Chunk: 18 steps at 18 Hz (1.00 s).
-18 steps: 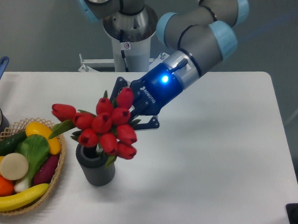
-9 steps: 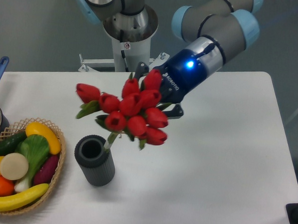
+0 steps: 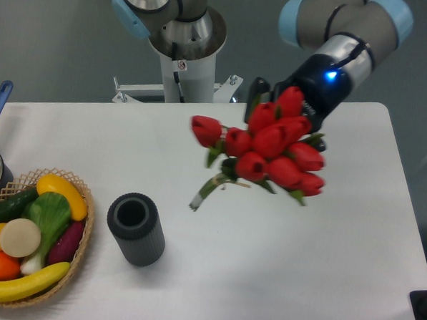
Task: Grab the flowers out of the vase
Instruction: 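Carry the held tulips away from the vase over the open table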
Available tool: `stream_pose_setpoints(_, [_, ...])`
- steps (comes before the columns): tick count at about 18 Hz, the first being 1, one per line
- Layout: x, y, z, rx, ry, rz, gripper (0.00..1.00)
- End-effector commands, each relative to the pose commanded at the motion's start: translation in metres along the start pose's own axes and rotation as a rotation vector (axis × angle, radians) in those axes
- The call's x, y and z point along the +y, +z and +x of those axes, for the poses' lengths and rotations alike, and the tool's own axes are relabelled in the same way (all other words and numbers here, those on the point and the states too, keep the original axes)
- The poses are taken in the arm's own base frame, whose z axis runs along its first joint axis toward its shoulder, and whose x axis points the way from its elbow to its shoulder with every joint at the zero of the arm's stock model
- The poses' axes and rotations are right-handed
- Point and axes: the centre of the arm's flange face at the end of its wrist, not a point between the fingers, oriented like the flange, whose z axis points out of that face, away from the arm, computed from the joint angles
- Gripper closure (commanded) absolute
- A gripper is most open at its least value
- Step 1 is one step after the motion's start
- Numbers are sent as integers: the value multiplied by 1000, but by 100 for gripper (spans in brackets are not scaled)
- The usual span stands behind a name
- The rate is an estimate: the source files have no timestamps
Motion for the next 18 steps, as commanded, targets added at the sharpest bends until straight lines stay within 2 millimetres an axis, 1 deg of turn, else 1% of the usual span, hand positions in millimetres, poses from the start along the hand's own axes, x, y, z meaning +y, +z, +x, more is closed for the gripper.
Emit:
stream_pose_setpoints(2, [6, -5, -8, -114, 8, -97, 100])
stream_pose_setpoints(4, [5, -9, -9, -202, 30, -173, 100])
stream_pose_setpoints(8, [10, -16, -15, -327, 43, -283, 100])
stream_pose_setpoints(10, [10, -20, -21, -395, 83, -351, 100])
stream_pose_setpoints(11, [15, -22, -24, -424, 93, -392, 100])
stream_pose_setpoints(12, [24, -24, -28, -447, 99, -451, 100])
stream_pose_setpoints(14, [35, -27, -24, -469, 131, -583, 100])
stream_pose_setpoints(15, [38, -27, -22, -475, 135, -628, 100])
stream_pose_setpoints(16, [39, -26, -21, -481, 133, -651, 100])
stream_pose_setpoints(17, [43, -26, -23, -487, 126, -668, 100])
stream_pose_setpoints(18, [48, -25, -26, -486, 119, -677, 98])
